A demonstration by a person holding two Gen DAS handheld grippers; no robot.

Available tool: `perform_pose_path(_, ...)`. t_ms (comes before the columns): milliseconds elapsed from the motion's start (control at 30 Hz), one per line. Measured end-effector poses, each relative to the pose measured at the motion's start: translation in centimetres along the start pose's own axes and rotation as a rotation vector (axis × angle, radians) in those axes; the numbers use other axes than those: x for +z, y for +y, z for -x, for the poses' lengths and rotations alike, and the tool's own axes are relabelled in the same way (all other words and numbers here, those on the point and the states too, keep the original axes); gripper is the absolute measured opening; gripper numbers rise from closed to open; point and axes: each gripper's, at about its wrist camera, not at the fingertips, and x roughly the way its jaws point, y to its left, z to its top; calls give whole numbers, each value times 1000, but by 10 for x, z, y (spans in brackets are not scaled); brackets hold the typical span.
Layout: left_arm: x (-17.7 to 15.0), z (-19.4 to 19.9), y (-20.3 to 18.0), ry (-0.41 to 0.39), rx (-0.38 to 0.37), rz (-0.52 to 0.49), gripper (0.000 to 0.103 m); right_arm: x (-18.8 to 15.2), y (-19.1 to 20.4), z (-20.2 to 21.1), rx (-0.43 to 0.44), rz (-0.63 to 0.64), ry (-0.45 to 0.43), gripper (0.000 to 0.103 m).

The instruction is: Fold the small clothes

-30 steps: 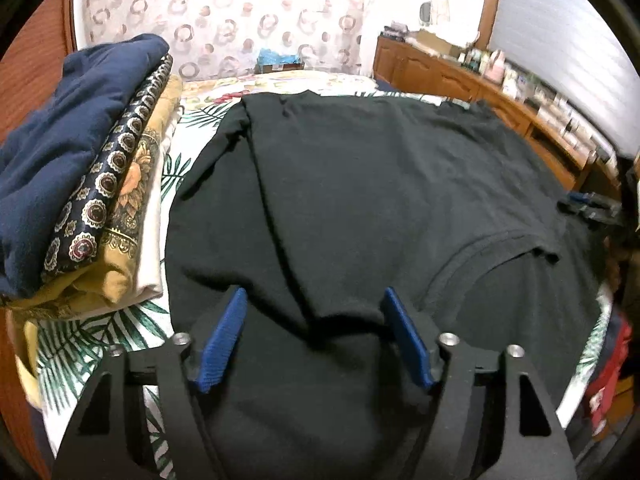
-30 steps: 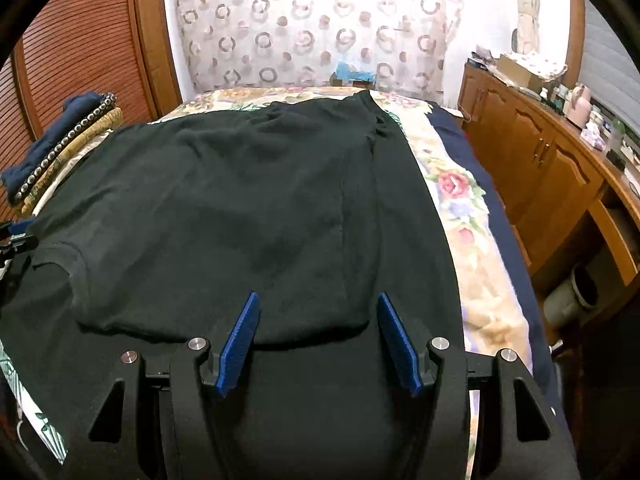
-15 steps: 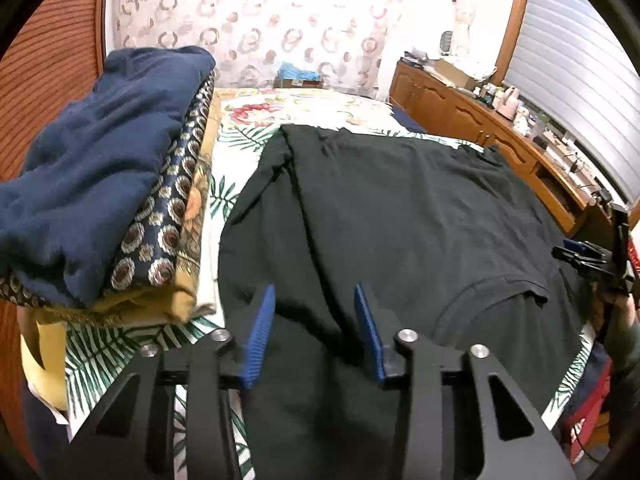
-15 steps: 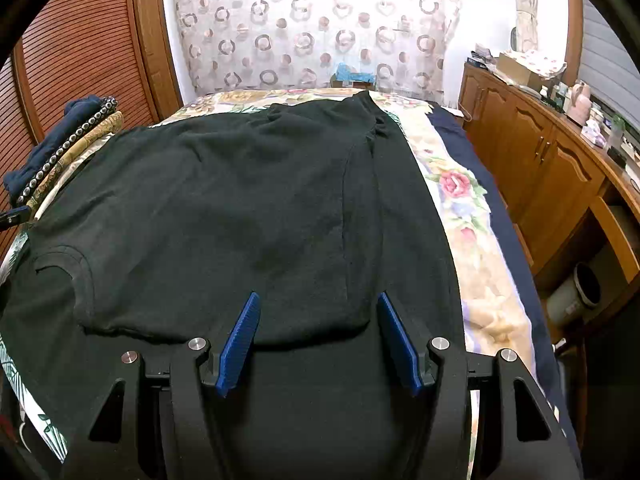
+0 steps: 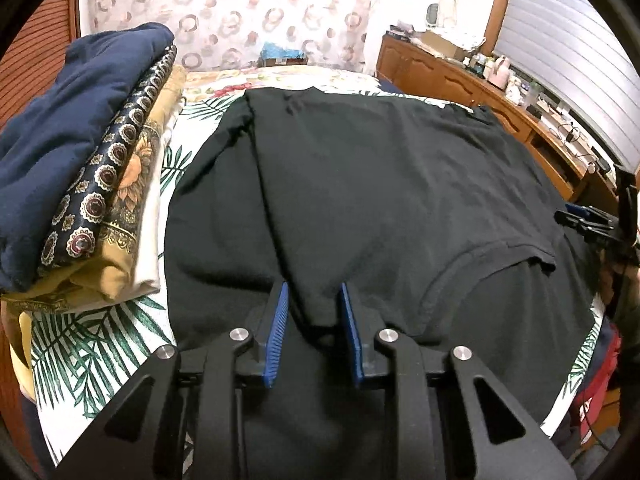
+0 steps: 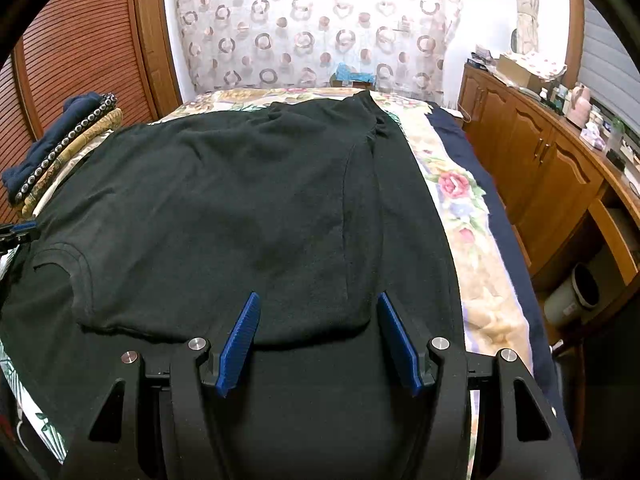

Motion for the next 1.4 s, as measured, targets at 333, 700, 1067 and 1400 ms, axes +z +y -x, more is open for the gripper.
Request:
perform_pose_path(333,5,23,-8,-89,-9,-15,6,1,-5,8,34,-4,-41,8)
perform_pose_path(700,10,28,-17,-73,58,-94,9,3,-8,26,53,8,-102,6)
perform_pose_path(1067,23,22,-29,-65,-5,-133,27,-3,-1,4,37,19,-42,7)
perform_pose_path(1400,16,8,-34,17,47,-162,13,-1,-2,6,47,5,-39,6)
